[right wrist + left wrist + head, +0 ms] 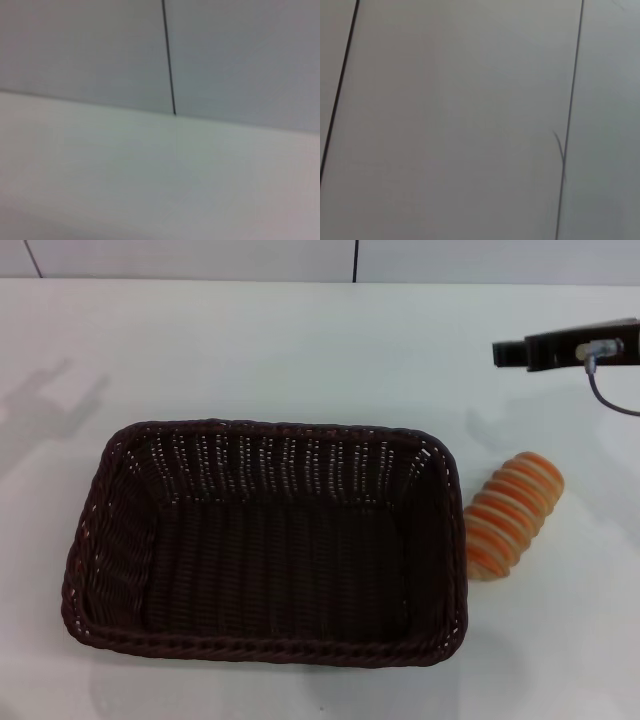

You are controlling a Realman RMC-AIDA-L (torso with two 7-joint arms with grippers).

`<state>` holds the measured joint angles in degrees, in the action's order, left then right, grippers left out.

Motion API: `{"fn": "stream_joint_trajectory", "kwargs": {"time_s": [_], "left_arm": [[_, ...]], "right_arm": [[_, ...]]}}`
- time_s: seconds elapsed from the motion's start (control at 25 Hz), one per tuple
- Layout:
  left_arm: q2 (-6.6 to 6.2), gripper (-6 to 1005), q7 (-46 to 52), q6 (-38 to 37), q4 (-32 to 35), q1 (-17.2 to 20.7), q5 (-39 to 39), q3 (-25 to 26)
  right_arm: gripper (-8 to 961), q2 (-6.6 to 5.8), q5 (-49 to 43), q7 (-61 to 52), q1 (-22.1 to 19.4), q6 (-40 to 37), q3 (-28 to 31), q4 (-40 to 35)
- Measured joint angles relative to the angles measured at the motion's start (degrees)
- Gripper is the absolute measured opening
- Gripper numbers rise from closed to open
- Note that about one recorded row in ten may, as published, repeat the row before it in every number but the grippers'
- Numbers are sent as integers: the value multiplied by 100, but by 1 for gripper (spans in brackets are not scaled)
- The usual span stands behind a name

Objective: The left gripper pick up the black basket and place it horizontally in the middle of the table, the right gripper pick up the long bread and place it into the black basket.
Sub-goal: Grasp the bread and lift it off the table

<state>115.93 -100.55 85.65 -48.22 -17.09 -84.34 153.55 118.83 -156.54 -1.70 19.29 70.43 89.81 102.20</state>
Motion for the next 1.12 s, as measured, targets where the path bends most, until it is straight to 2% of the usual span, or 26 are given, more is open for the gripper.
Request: {"fn": "stream_joint_trajectory", "kwargs": {"time_s": [0.08, 0.28, 0.48, 0.88, 1.12], "left_arm": [[-8, 635, -30, -24, 1, 0, 0, -1], [-47, 635, -85, -38, 1, -33, 10, -1], [-54, 635, -136, -55, 1, -52, 4, -1], [-57, 635, -276, -75, 107, -76, -19, -1], [-61, 635, -294, -76, 137, -98, -21, -21]], "right_arm": [[590, -12, 71, 19, 273, 393, 289, -344], [583, -25, 98, 65, 476, 755, 506, -684], [576, -22, 402, 181, 552, 834, 660, -981], [563, -12, 441, 165, 622, 839, 673, -1552], [555, 7, 459, 123, 628, 886, 667, -1632]]}}
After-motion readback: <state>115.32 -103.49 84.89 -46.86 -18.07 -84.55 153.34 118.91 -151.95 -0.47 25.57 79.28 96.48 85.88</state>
